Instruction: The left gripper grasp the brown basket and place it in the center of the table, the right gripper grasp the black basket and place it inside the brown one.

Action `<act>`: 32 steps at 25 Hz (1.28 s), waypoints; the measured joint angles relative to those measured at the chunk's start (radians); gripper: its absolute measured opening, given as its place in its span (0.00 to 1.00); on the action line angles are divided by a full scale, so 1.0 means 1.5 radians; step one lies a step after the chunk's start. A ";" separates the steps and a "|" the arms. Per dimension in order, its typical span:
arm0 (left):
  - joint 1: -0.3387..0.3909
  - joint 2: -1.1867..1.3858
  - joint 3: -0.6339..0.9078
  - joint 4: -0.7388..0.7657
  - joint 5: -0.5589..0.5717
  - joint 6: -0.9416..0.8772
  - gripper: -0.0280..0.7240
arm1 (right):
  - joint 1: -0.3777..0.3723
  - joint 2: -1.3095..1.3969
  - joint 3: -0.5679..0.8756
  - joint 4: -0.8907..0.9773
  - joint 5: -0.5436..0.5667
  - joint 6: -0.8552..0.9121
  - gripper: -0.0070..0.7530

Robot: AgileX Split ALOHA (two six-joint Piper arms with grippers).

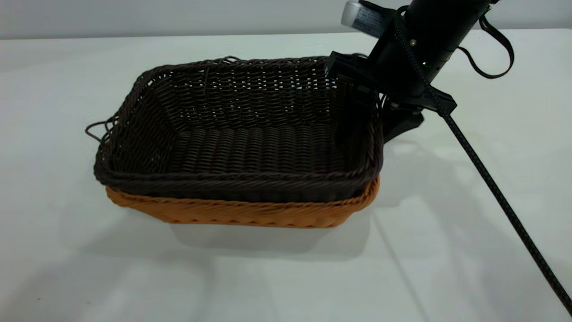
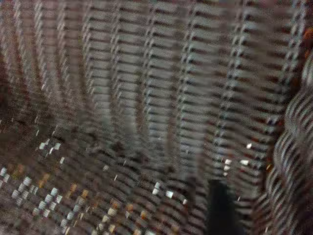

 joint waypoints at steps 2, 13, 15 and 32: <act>0.000 -0.001 0.000 0.000 0.000 -0.001 0.64 | 0.000 -0.017 -0.005 -0.008 0.012 -0.014 0.62; 0.000 -0.113 0.000 0.021 0.043 -0.091 0.64 | -0.001 -0.219 -0.140 -0.196 0.180 0.047 0.75; 0.000 -0.156 0.000 0.053 0.071 -0.143 0.64 | -0.001 -0.282 -0.151 -0.234 0.207 0.071 0.75; 0.000 -0.334 0.005 0.239 0.387 -0.634 0.64 | -0.001 -0.773 0.048 -0.363 0.319 0.149 0.71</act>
